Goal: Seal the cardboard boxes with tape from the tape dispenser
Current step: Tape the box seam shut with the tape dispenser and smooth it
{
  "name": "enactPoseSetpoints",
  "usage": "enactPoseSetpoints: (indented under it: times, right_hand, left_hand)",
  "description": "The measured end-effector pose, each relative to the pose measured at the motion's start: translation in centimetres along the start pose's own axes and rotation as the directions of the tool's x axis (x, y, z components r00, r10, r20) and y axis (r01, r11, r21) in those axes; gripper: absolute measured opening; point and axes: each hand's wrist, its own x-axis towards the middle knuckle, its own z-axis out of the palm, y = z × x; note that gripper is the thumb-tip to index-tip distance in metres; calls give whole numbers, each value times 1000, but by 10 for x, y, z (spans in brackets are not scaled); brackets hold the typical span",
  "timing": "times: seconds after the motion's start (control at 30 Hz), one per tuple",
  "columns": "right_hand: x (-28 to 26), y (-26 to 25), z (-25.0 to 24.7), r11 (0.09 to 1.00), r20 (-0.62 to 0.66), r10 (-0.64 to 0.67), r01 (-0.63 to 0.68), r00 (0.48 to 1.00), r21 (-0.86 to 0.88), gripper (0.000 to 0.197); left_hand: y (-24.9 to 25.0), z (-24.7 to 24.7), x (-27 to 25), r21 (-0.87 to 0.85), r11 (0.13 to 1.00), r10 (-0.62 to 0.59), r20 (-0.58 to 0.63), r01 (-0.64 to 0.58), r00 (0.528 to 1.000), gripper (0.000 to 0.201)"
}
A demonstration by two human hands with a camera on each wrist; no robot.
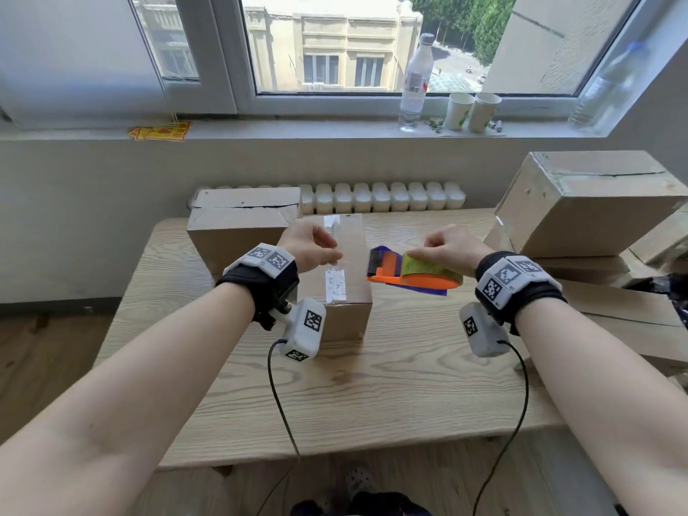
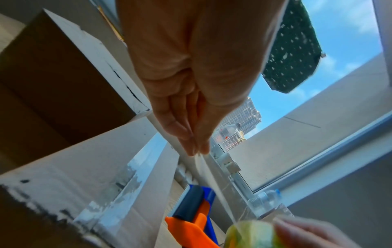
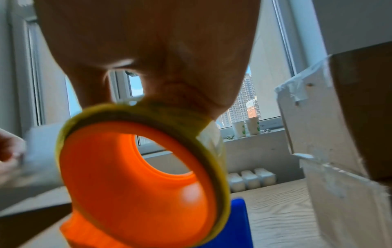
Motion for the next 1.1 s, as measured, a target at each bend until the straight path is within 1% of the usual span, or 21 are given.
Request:
enactPoseSetpoints:
  times: [0.1,0.17,0.27,0.33,0.4,0.5,0.57,0.67,0.77,0.87,1.1]
  right_hand:
    - [-2,9,2,1000,11,15,-15,1000,-25,41]
    - [-1,16,3,999,24,19,-18,1000,-28,42]
    - [0,32,2,991,12,66,-64,998,-116,46]
    - [1,37,2,986,33,115,-111,993,-123,45]
    - [4,39,7,979,54,159,-150,986,-138,43]
    - [10,34,19,955,79,214,-191,974,-228,52]
    - [15,30,29,942,85,228,-198,970,-271,55]
    - [21,23,40,921,99,236,-190,967,-339,52]
    - [30,25,50,929,125,214,-162,969,-332,55]
    - [38,29,56,932,140,206,-151,968,-330,56]
    - [49,36,66,930,132,204,-150,970,-334,57]
  left_hand:
    - [-9,1,-4,-29,999,-27,9,28,1000,15]
    - [-17,0,-6,-27,999,-47,-12,46,999,16]
    - [-35,-10,-9,-22,996,-84,-48,83,995,13]
    - [-46,-16,-12,-10,994,-110,-48,109,993,12]
    - [-53,-15,-16,8,990,-143,-38,143,989,12]
    - [-62,-10,-22,-26,979,-203,-31,203,979,12]
    - [-71,-8,-23,-33,973,-229,-36,228,973,11]
    - [-85,-8,-24,-23,962,-274,-38,273,961,9]
    - [-95,-8,-24,-26,951,-307,-29,307,951,10]
    - [-100,-8,-24,-39,948,-318,-30,317,948,10]
    - [-108,-5,-22,-59,943,-330,-23,329,944,10]
